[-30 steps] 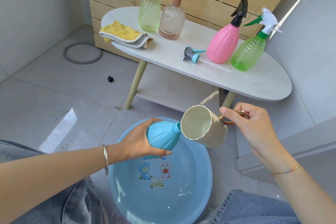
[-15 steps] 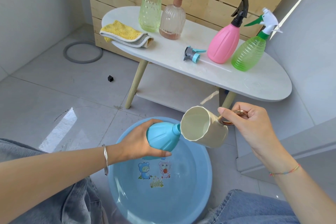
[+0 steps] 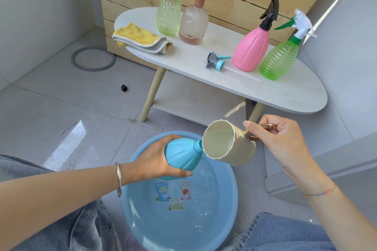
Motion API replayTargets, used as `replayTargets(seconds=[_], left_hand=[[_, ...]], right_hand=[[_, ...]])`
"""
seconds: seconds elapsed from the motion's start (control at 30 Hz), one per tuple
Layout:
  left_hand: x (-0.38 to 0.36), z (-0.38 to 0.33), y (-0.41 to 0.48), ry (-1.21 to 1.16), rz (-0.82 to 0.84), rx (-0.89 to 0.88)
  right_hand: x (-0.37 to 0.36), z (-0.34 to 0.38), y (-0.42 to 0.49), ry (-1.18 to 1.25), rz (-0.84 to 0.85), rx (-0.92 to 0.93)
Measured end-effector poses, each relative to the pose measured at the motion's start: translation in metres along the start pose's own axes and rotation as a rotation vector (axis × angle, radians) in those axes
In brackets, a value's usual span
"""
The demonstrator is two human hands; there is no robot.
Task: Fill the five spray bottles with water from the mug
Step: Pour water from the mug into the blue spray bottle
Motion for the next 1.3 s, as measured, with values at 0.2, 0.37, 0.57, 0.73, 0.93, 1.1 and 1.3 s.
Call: replayTargets(seconds=[0.2, 0.37, 0.57, 0.73, 0.93, 1.1, 1.3], left_hand=[[0.000, 0.000, -0.001, 0.009, -0.003, 0.008], [0.000, -0.001, -0.002, 0.013, 0.001, 0.010], [-0.001, -0.001, -0.002, 0.019, 0.009, 0.015], [-0.001, -0.001, -0.003, 0.018, 0.009, 0.007], [-0.002, -0.002, -0.004, 0.008, 0.012, 0.002], [-0.002, -0.002, -0.003, 0.010, 0.017, 0.001], [-0.003, 0.000, -0.004, 0.022, 0.038, 0.002]], right_hand=[[-0.001, 0.002, 0.000, -0.024, 0.006, 0.005], [-0.001, 0.001, 0.000, -0.052, 0.023, 0.013], [-0.001, 0.000, 0.000, -0.085, 0.036, 0.032], [-0.002, 0.002, -0.001, -0.095, 0.045, 0.039], [-0.003, 0.006, -0.002, -0.122, 0.034, 0.055], [-0.003, 0.009, -0.002, -0.141, 0.033, 0.077], [-0.003, 0.011, -0.003, -0.169, 0.034, 0.115]])
Point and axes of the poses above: each hand's wrist, its own y-axis towards the middle knuckle, its own x-axis out of the back of the hand, z = x × y, the point moved 2 cm from there along y, towards the middle knuckle, and after that the axes turned 2 degrees about y, right-handed, at the moved point
